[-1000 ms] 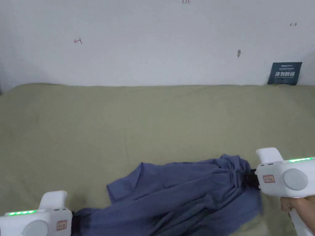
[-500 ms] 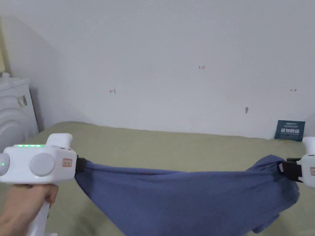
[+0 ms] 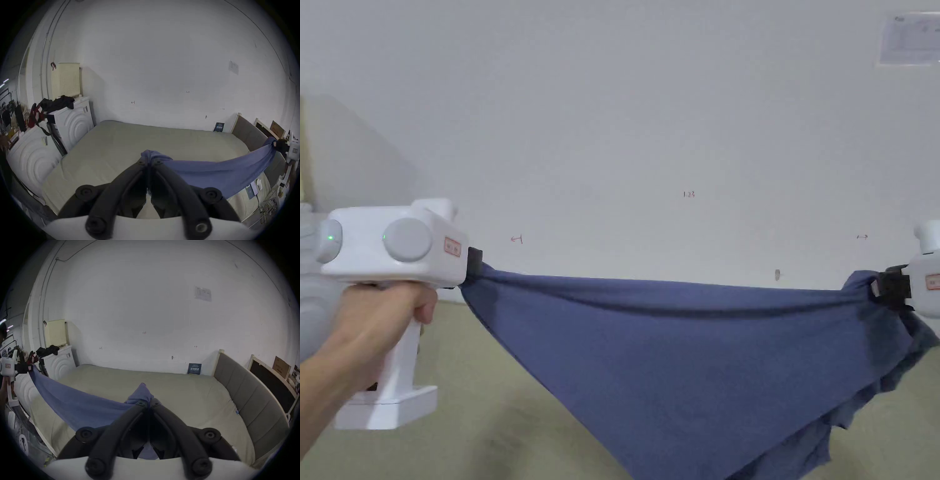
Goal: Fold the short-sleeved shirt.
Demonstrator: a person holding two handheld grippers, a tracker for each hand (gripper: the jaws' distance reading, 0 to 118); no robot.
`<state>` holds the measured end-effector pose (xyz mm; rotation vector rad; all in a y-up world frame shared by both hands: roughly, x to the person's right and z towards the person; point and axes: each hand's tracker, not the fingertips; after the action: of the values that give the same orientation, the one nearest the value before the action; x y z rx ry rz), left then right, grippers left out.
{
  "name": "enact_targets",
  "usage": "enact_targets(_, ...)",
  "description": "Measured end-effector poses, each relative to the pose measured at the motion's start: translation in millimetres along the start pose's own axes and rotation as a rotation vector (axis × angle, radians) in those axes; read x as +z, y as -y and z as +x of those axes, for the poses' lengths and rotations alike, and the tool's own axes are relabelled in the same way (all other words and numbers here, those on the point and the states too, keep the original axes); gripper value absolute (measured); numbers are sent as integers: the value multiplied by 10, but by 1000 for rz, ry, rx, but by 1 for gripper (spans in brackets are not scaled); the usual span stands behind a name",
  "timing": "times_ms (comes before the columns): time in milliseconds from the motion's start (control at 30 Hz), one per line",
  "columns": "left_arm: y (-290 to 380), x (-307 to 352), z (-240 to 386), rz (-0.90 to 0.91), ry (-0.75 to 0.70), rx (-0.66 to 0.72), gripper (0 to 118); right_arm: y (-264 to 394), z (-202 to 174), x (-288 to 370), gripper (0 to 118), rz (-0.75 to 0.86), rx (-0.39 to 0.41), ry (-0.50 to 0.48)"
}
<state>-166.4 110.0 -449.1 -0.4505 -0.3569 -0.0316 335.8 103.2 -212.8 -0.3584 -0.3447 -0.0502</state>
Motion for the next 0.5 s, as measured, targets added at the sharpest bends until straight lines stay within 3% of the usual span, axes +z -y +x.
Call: enact_targets(500,-991,-1036,461,68,-76,-21,2,-984,166,-1117,2,46,33,112)
